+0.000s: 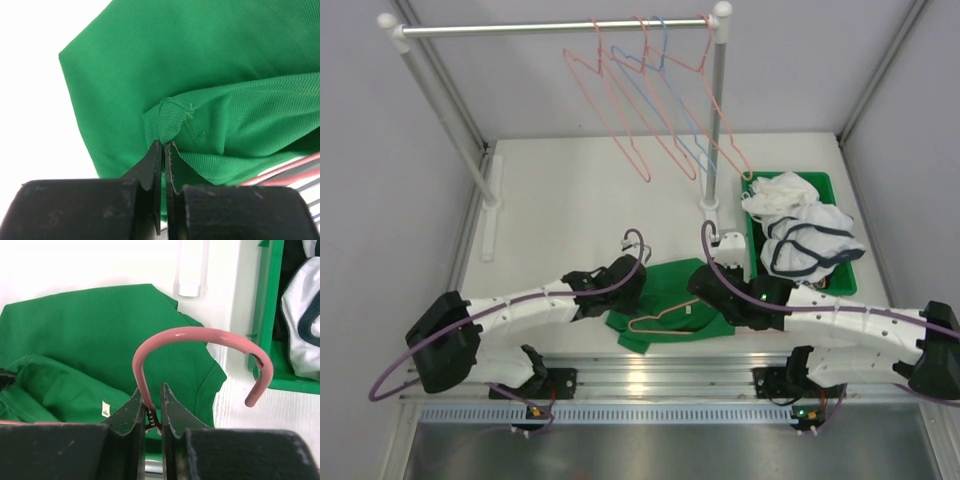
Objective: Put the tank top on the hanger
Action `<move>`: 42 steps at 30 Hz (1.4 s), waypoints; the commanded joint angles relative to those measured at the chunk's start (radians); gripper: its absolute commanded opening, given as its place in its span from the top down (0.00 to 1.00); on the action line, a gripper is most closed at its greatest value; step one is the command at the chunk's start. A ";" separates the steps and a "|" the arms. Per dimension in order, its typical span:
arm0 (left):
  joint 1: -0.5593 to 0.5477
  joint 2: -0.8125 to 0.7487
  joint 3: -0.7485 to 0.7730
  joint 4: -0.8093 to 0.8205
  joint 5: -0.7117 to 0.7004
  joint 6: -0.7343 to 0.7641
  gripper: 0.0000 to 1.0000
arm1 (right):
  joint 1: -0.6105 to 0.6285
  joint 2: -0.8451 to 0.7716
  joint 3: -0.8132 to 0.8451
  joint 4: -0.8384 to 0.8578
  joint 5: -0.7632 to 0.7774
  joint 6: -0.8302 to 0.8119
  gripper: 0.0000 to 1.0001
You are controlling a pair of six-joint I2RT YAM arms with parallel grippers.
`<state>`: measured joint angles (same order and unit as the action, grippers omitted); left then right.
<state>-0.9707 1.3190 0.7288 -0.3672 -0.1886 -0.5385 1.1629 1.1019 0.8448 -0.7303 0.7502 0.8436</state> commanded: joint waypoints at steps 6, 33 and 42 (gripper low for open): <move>-0.005 -0.109 -0.060 -0.029 -0.025 -0.025 1.00 | 0.007 -0.016 0.059 -0.040 0.057 0.048 1.00; -0.006 -0.190 -0.129 -0.016 -0.022 -0.070 1.00 | -0.006 -0.088 0.034 -0.057 0.029 0.080 1.00; -0.020 -0.230 -0.144 -0.047 0.008 -0.094 1.00 | -0.017 -0.068 0.045 -0.080 0.040 0.103 1.00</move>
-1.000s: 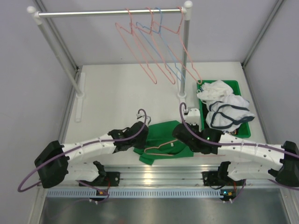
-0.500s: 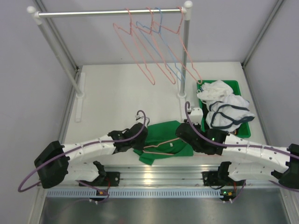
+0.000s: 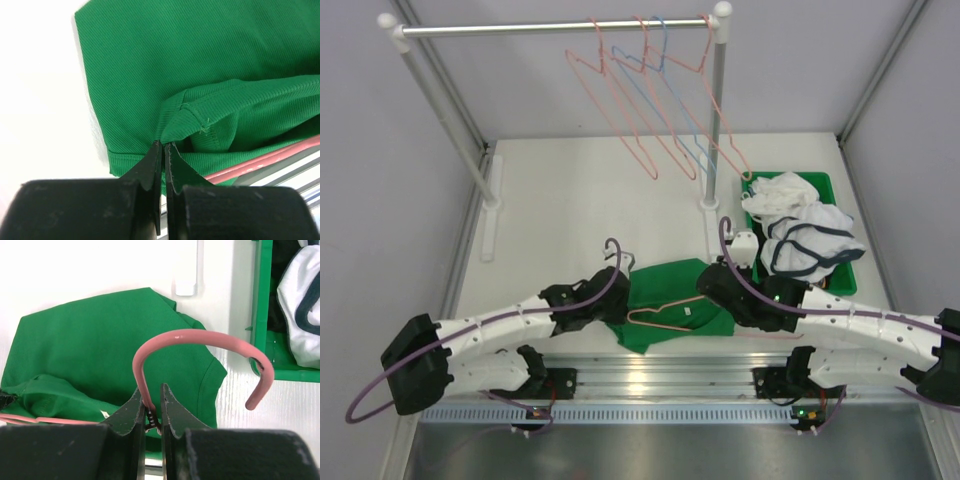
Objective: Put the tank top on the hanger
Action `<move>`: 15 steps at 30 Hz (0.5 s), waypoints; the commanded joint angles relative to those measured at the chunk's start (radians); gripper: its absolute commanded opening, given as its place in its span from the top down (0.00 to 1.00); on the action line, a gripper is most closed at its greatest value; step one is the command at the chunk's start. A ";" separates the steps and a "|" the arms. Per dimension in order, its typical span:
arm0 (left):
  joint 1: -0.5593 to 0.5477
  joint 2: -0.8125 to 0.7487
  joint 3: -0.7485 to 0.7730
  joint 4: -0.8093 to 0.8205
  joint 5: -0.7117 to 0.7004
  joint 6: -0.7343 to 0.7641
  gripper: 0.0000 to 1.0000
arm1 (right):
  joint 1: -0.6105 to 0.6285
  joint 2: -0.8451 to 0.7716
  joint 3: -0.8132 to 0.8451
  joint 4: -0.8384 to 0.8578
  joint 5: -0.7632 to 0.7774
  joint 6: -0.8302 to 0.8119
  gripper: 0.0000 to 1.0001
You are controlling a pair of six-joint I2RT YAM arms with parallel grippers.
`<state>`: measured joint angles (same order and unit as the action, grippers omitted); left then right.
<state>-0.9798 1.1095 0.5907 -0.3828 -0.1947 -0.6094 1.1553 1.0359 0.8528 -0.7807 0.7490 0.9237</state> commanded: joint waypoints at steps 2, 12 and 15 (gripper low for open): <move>-0.016 -0.030 0.003 -0.039 0.018 -0.024 1.00 | -0.009 -0.004 0.035 -0.032 0.047 0.023 1.00; -0.020 -0.115 0.063 -0.148 0.028 -0.038 1.00 | -0.012 0.010 0.014 -0.020 0.049 0.033 1.00; -0.020 -0.131 0.080 -0.154 0.046 -0.038 1.00 | -0.012 0.016 0.017 -0.019 0.050 0.026 1.00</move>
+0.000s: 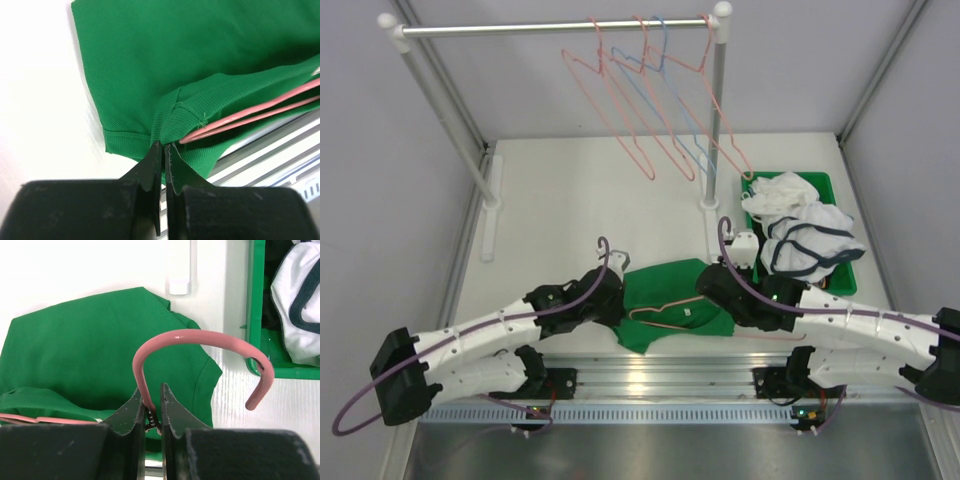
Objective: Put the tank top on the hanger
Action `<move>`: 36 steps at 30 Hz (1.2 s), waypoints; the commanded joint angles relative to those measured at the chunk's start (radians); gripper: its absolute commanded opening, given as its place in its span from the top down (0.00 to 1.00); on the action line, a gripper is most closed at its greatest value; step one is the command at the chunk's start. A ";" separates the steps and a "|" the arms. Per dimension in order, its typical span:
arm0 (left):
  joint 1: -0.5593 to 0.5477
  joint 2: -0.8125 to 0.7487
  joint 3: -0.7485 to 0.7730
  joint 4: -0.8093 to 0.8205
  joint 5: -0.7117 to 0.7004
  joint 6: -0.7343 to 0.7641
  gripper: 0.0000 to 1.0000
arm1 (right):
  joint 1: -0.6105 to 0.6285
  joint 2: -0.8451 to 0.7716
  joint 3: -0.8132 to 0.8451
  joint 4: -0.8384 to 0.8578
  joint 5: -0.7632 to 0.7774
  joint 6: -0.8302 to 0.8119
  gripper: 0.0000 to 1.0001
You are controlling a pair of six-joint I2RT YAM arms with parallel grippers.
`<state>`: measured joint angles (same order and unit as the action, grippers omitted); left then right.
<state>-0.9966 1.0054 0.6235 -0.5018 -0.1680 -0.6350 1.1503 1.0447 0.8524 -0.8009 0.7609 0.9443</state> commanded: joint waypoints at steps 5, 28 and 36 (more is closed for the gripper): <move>-0.007 -0.027 0.116 -0.043 0.050 0.001 1.00 | -0.006 0.026 0.030 0.009 0.034 -0.002 1.00; -0.014 0.118 0.341 -0.021 0.071 0.092 0.99 | 0.017 0.121 0.160 0.149 -0.012 -0.048 1.00; -0.014 0.084 0.363 -0.058 0.038 0.130 0.74 | 0.017 0.147 0.175 0.170 -0.015 -0.061 1.00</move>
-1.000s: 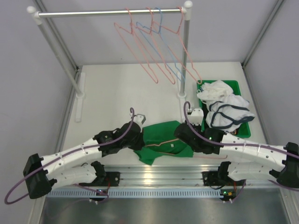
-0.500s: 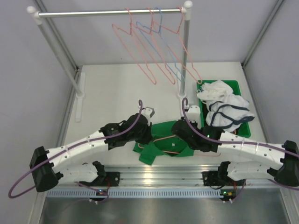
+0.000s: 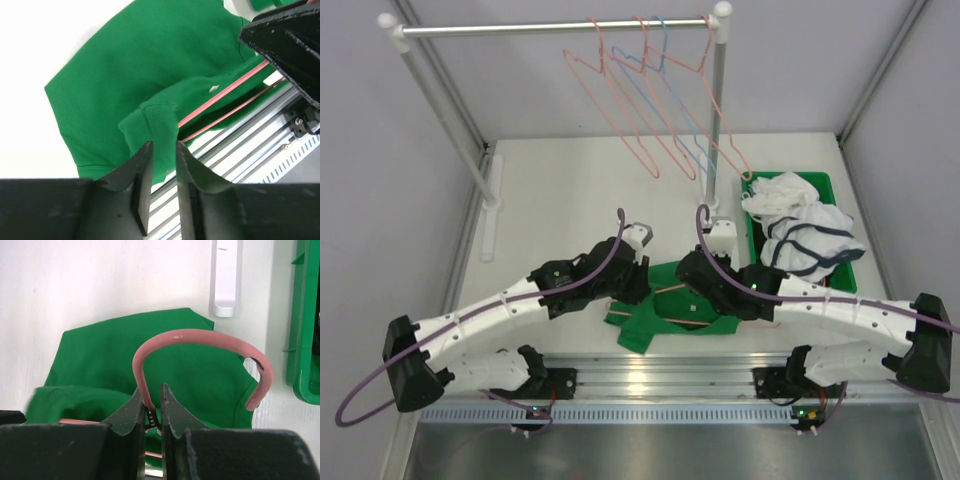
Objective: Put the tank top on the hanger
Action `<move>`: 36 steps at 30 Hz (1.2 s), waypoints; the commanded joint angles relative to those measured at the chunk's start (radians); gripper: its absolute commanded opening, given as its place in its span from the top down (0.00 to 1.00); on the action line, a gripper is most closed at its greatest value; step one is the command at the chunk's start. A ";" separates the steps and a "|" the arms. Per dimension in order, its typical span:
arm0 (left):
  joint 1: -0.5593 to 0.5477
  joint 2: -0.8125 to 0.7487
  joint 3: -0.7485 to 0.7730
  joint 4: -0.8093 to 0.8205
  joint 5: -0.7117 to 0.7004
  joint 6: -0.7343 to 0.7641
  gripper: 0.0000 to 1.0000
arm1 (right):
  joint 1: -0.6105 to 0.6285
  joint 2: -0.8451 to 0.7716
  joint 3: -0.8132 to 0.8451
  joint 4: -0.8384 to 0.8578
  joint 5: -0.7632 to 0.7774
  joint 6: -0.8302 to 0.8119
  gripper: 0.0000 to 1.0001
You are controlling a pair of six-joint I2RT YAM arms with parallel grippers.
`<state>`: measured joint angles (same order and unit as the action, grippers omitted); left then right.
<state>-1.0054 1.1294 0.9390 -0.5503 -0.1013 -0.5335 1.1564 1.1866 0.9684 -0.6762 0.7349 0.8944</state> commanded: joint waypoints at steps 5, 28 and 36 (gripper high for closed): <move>-0.006 -0.092 0.046 -0.033 -0.075 0.079 0.54 | 0.014 0.002 0.044 0.056 -0.002 -0.011 1.00; -0.004 -0.042 0.061 -0.100 0.082 0.329 0.48 | 0.017 -0.102 -0.023 0.104 -0.052 -0.080 1.00; -0.002 0.001 0.078 -0.125 0.166 0.446 0.48 | 0.017 -0.140 -0.043 0.099 -0.051 -0.083 1.00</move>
<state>-1.0088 1.1271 0.9867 -0.6624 0.0196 -0.1619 1.1587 1.0874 0.9226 -0.6140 0.6754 0.8215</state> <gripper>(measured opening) 0.524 0.089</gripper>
